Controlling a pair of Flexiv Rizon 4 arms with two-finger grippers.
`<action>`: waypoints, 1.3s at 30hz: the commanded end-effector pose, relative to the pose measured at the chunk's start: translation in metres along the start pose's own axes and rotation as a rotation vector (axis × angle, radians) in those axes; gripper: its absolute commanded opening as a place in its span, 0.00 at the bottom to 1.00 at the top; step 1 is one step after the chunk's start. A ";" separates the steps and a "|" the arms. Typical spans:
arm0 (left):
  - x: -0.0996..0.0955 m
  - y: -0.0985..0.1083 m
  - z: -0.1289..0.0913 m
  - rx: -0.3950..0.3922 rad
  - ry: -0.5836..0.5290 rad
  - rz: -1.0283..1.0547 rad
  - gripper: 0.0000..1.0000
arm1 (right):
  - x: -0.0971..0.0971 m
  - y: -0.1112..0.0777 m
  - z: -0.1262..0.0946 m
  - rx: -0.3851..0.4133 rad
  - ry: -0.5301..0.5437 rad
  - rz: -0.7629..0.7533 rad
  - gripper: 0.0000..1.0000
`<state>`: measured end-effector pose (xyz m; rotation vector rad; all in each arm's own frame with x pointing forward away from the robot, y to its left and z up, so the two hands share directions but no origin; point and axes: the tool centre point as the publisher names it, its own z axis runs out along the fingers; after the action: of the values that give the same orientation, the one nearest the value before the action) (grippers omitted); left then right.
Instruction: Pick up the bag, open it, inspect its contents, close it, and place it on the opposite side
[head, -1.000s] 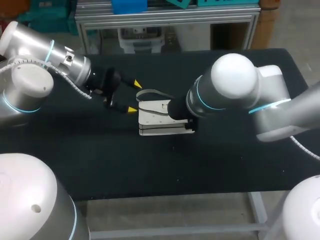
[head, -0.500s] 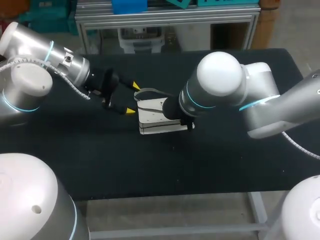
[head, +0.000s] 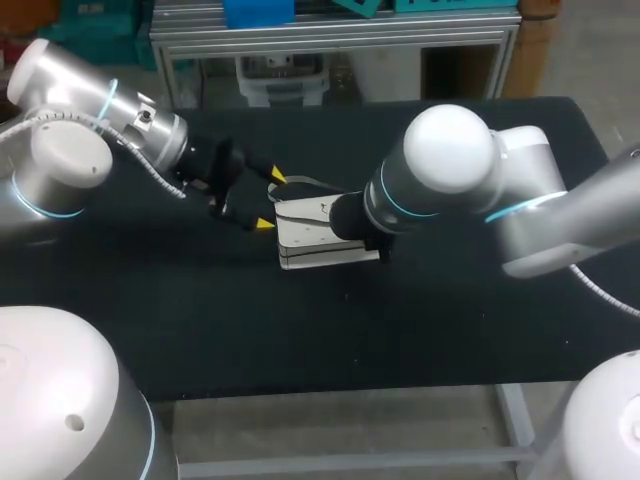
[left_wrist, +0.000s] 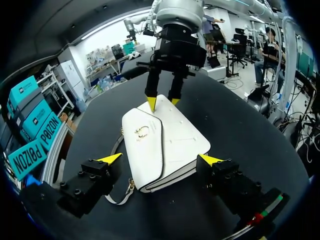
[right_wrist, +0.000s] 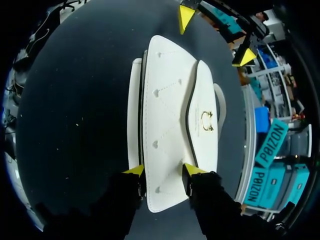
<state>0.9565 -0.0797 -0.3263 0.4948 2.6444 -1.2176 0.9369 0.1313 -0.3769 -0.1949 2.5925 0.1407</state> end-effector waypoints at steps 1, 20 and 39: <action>-0.002 0.000 0.003 0.006 0.005 0.010 1.00 | 0.001 -0.005 0.003 -0.019 -0.005 -0.004 0.33; 0.009 -0.035 0.022 0.036 -0.162 0.307 1.00 | 0.017 0.011 0.007 -0.020 0.001 0.002 0.00; 0.014 -0.021 0.053 -0.098 -0.245 0.513 0.69 | 0.017 0.011 0.007 -0.020 0.001 0.002 0.00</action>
<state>0.9370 -0.1230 -0.3406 0.9014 2.1942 -0.9211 0.9250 0.1398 -0.3866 -0.2024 2.5984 0.1691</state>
